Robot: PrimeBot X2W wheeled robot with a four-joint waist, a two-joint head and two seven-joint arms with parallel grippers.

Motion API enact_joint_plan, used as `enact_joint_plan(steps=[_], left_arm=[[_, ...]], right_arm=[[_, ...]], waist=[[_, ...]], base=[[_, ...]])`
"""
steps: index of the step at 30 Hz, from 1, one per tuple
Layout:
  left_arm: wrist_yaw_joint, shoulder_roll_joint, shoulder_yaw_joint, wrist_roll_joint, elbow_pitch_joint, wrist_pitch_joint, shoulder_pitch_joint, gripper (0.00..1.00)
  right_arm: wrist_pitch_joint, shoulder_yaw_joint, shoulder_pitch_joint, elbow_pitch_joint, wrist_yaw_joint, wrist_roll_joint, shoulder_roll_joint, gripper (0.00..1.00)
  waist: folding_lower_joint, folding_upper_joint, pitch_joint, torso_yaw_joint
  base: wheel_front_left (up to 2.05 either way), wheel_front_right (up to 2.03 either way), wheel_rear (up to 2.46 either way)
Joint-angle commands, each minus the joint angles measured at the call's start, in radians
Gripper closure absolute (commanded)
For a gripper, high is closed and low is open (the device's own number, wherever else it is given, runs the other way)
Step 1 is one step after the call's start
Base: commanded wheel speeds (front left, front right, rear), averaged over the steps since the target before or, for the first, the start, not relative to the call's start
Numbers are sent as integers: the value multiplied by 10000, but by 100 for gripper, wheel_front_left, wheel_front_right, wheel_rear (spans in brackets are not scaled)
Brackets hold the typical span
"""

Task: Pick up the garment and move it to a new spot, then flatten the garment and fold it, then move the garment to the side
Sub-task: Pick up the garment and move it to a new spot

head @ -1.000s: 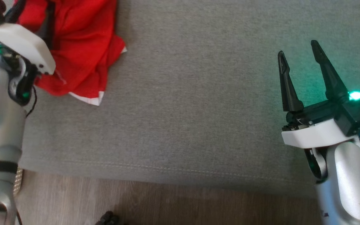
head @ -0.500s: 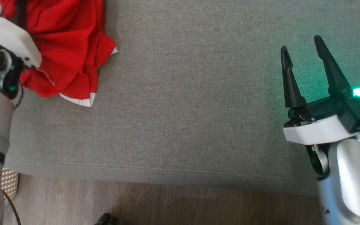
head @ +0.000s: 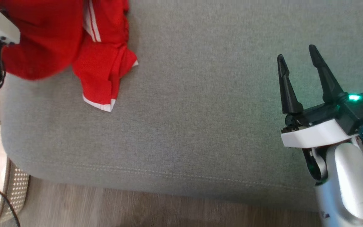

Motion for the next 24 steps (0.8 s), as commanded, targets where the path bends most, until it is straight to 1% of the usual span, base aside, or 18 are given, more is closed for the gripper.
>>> enact_joint_plan(steps=[1, 8, 14, 19, 24], left_arm=[[100, 747, 381, -72, -524, -140, -78, 100], [367, 853, 739, -371, -2162, -161, 575, 100], [655, 657, 890, -678, -4014, 52, 923, 100], [953, 447, 784, -845, -5267, 732, 888, 100], [1316, 411, 492, -624, -5980, 1429, 701, 100]], right_arm=[[-90, 273, 145, -246, -2, 110, 30, 0], [-90, 344, 429, -54, -2, 377, 30, 0], [-90, 438, 594, 59, -2, 660, 30, 0], [-90, 557, 653, 111, -2, 988, 30, 0], [-90, 683, 679, 90, -2, 1227, 30, 0]], waist=[[0, 0, -424, 92], [0, 0, -1349, 175], [0, 0, -2062, 10], [0, 0, -2478, -450], [0, 0, -2588, -1175]], base=[[0, 0, 0], [0, 0, 0], [0, 0, 0], [0, 0, 0], [0, 0, 0]])
